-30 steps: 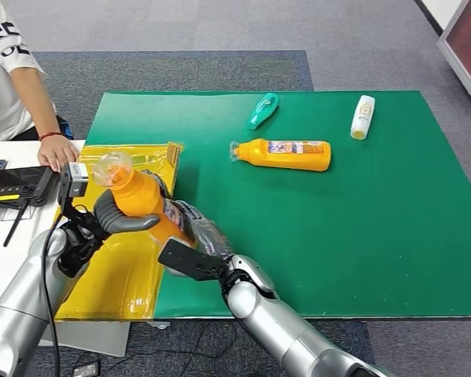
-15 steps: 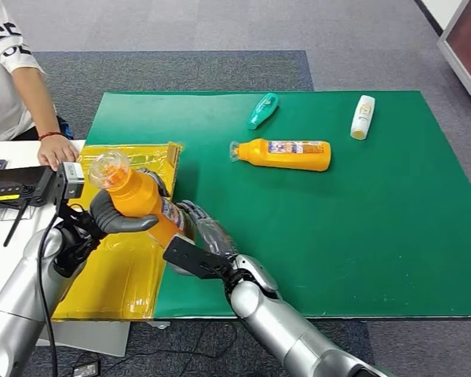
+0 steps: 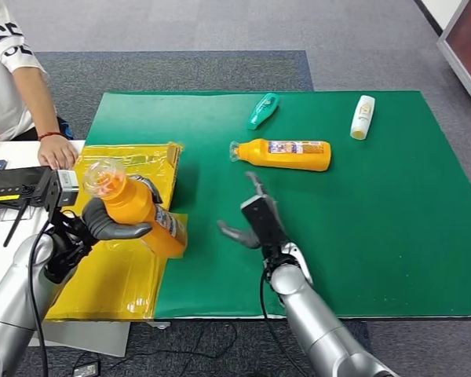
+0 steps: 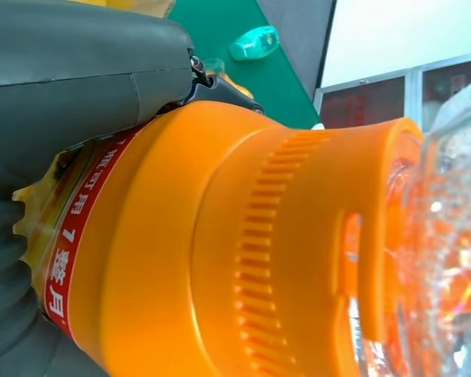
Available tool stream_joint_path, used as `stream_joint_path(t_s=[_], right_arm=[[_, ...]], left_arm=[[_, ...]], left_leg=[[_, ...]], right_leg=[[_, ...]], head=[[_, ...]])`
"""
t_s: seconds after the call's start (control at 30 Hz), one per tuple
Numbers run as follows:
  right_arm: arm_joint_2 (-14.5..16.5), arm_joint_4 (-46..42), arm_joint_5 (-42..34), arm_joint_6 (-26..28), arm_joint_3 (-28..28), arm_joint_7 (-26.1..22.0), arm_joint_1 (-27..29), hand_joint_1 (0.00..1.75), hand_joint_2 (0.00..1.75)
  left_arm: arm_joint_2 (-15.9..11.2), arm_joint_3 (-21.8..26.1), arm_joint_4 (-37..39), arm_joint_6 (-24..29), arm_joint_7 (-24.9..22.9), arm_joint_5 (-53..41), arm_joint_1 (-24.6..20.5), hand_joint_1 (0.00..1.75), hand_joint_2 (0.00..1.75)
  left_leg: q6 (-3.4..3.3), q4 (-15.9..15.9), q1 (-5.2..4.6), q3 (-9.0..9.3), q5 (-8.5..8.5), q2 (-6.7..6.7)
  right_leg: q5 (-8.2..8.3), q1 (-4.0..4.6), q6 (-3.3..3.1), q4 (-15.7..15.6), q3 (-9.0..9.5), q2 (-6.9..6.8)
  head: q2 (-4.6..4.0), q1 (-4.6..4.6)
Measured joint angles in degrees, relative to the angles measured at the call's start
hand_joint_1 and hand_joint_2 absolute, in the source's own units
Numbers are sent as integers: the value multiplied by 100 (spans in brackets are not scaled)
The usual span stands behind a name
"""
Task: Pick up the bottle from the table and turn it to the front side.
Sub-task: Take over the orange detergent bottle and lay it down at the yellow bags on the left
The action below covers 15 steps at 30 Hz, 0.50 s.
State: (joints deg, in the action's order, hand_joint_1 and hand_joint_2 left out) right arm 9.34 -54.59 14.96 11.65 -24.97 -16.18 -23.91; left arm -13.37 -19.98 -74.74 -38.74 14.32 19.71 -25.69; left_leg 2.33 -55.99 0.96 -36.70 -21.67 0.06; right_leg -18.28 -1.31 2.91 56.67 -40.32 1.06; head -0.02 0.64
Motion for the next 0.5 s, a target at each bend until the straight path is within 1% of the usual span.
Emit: stream_joint_path(t_s=[0.13,0.23,0.37,0.43,0.5], right_arm=[[-135,-410,-611,-344,508,-142,166,0,175],[-228,-698,-923,-543,821,-188,279,0,175],[-315,-946,-1037,-615,1069,-195,371,0,175],[-340,-1045,-1060,-627,1140,-194,410,0,175],[-365,-1129,-1075,-643,1199,-180,445,0,175]], left_arm=[[-78,0,-14,59,0,-37,41,175,175],[-140,-2,-14,109,0,-151,59,175,175],[-215,-6,-16,179,-3,-319,63,175,175],[-274,-32,-16,240,-30,-572,47,175,175],[-394,-101,-8,306,-81,-911,-17,175,175]], left_leg=[[0,0,0,1,-1,0],[1,0,0,1,-1,0],[1,0,0,3,-1,2],[2,0,0,4,-1,3],[2,0,1,4,-1,6]], right_leg=[[0,0,0,0,0,0],[-1,0,-1,0,0,1],[-1,0,-2,0,-1,3],[-1,1,-2,0,-1,4],[1,1,-3,0,-3,8]], head=[[1,1],[0,1],[0,1],[0,1],[0,1]])
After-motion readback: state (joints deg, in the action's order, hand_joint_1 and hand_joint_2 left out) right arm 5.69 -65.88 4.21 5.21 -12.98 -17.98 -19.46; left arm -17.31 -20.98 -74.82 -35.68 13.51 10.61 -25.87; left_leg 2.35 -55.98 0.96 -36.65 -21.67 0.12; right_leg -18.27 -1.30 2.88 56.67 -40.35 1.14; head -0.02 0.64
